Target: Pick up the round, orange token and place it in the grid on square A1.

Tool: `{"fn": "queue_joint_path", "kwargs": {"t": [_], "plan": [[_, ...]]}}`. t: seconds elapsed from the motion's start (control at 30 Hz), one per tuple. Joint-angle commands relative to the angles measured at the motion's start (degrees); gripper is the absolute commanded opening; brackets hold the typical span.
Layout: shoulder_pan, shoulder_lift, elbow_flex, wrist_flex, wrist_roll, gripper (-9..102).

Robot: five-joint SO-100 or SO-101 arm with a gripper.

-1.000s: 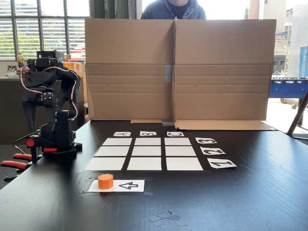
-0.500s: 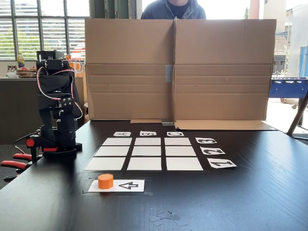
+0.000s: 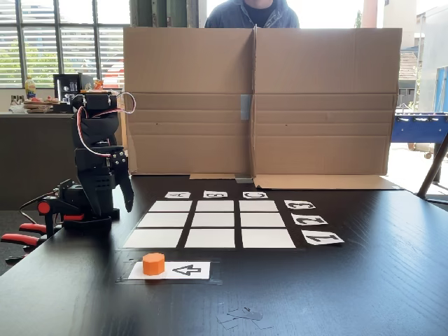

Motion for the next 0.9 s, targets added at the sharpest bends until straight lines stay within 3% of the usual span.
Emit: {"fn": "queue_joint_path", "kwargs": {"t": [0.0,0.87], "plan": [[-0.97,-1.23,-3.43,-0.44,0.35,27],[-7.21,-24.70,-22.76,-1.05,2.20,33]]}}
